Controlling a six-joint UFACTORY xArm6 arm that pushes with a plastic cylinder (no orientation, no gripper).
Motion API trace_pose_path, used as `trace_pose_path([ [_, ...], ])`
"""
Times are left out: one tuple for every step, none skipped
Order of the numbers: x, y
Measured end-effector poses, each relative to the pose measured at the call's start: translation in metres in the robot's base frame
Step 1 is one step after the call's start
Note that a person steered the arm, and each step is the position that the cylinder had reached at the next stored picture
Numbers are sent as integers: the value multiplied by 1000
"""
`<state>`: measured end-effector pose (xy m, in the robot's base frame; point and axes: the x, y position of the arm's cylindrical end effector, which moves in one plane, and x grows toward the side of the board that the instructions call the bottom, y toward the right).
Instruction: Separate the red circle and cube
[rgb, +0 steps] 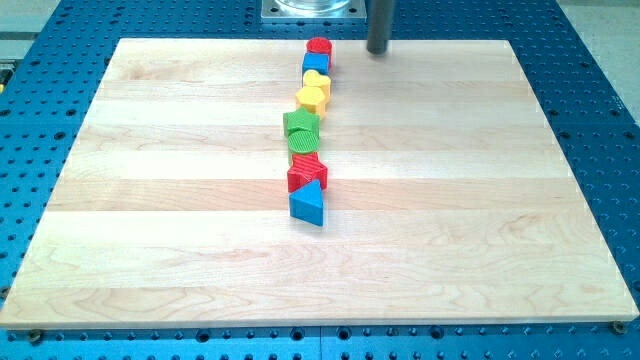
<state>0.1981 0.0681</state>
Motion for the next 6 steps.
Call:
trace_pose_path([
  [0,-8],
  [13,-37],
  [35,-43],
  [46,-48],
  [51,-110],
  [42,-87],
])
